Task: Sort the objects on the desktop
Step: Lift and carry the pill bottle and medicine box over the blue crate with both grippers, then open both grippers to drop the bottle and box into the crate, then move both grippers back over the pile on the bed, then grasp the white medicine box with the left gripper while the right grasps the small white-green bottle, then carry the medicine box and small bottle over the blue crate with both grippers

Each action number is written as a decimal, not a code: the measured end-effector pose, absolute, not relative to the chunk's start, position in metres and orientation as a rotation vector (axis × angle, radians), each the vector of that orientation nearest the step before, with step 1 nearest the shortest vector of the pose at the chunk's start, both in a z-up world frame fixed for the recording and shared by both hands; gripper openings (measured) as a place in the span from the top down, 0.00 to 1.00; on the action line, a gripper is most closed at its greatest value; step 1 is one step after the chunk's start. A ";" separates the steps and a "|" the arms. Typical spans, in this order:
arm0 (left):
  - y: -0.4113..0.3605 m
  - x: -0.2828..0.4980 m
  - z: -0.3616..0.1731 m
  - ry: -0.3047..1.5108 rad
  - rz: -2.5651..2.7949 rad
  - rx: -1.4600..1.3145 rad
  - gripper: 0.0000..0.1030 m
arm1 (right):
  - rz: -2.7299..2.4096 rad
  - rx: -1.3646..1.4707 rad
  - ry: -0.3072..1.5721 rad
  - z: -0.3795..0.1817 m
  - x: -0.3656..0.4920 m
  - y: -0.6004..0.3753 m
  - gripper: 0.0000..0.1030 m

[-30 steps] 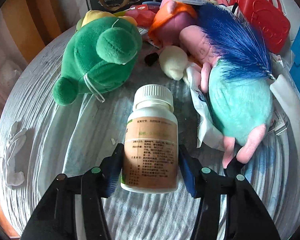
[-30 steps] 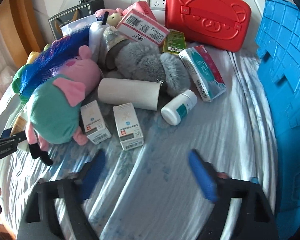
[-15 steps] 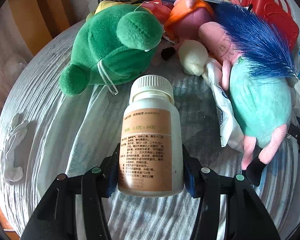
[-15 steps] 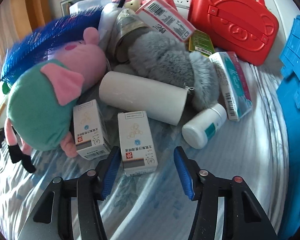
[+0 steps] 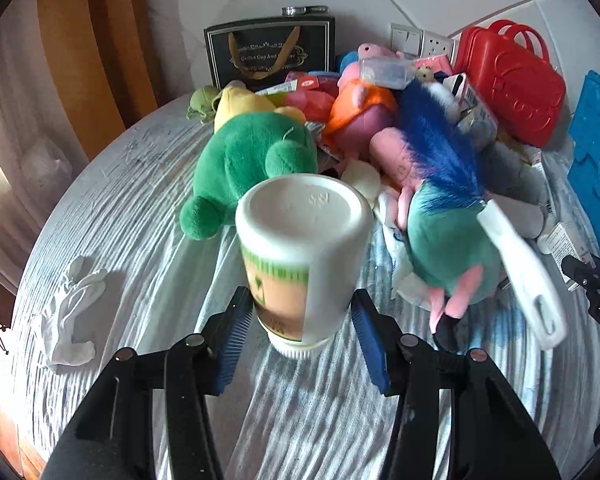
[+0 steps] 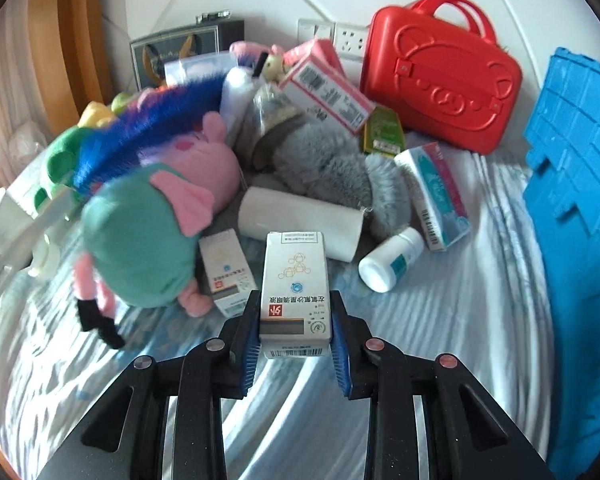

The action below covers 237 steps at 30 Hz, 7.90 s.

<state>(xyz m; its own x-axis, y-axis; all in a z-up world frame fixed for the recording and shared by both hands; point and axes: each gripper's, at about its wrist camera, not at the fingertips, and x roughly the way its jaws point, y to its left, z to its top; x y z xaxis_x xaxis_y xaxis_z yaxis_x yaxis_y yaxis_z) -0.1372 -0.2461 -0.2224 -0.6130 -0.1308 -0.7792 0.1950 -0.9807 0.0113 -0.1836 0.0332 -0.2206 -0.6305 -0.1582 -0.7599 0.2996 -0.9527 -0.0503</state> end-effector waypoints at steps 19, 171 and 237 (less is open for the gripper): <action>-0.135 -0.067 -0.051 0.009 -3.110 0.793 0.58 | -2.967 0.768 0.167 -0.055 -0.070 0.076 0.71; -0.051 -0.249 -0.283 0.145 -2.701 1.358 0.59 | -2.634 1.326 0.039 -0.268 -0.278 0.104 0.42; 0.221 -0.088 0.094 -0.013 -3.511 0.724 0.70 | -3.189 0.516 0.221 0.109 -0.038 0.332 0.66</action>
